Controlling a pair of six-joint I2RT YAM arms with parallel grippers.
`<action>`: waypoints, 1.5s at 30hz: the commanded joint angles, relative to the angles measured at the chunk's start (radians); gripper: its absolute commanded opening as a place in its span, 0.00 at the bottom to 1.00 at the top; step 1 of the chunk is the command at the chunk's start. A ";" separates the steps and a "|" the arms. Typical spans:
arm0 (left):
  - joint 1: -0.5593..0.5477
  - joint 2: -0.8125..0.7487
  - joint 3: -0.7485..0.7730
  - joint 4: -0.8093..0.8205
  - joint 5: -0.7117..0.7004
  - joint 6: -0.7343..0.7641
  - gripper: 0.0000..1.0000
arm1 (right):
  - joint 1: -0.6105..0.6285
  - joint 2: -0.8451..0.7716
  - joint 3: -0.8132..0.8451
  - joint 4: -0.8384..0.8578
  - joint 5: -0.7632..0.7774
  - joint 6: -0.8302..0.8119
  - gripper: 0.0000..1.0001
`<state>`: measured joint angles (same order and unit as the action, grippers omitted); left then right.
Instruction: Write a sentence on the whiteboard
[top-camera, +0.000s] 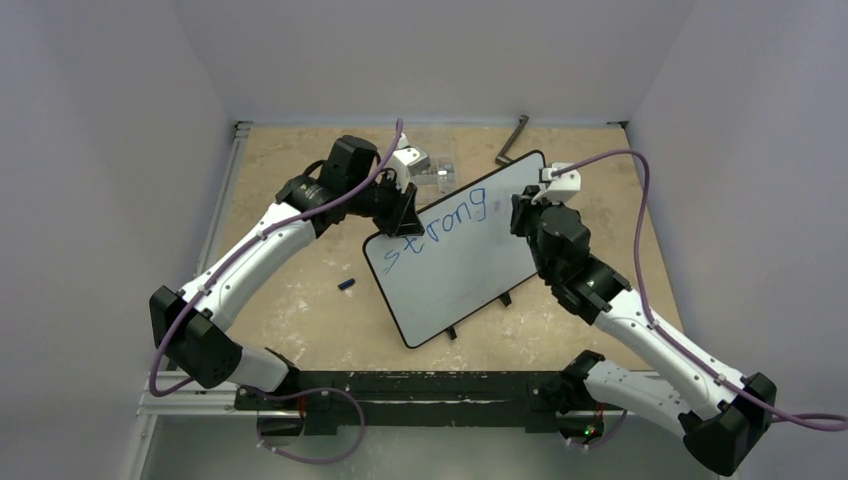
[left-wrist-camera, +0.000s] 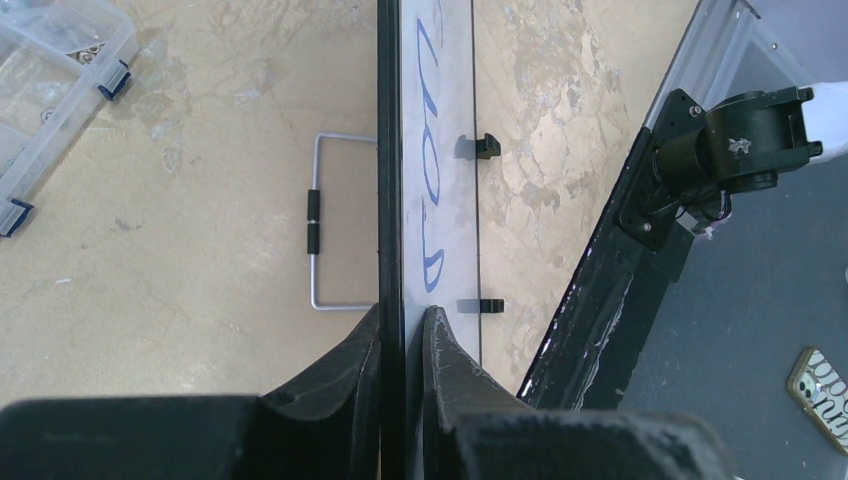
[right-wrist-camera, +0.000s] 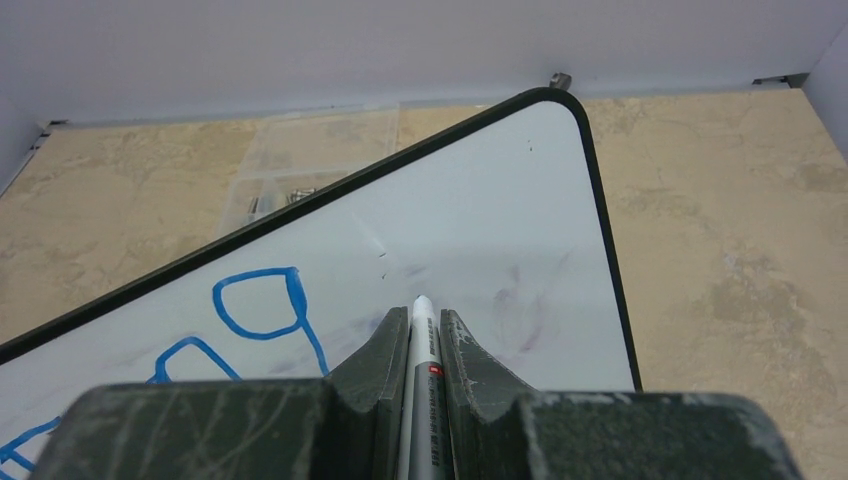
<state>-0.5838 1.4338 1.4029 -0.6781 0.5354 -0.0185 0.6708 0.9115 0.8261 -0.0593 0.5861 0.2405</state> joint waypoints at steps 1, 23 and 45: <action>-0.004 -0.010 -0.007 -0.019 -0.124 0.134 0.00 | -0.008 0.018 0.045 0.078 0.048 -0.034 0.00; -0.005 -0.009 -0.007 -0.020 -0.124 0.134 0.00 | -0.037 0.110 0.094 0.171 -0.032 -0.085 0.00; -0.005 -0.010 -0.007 -0.021 -0.130 0.135 0.00 | -0.038 0.043 -0.007 0.110 -0.169 0.005 0.00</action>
<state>-0.5838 1.4338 1.4029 -0.6800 0.5301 -0.0189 0.6342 0.9787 0.8398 0.0597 0.4408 0.2169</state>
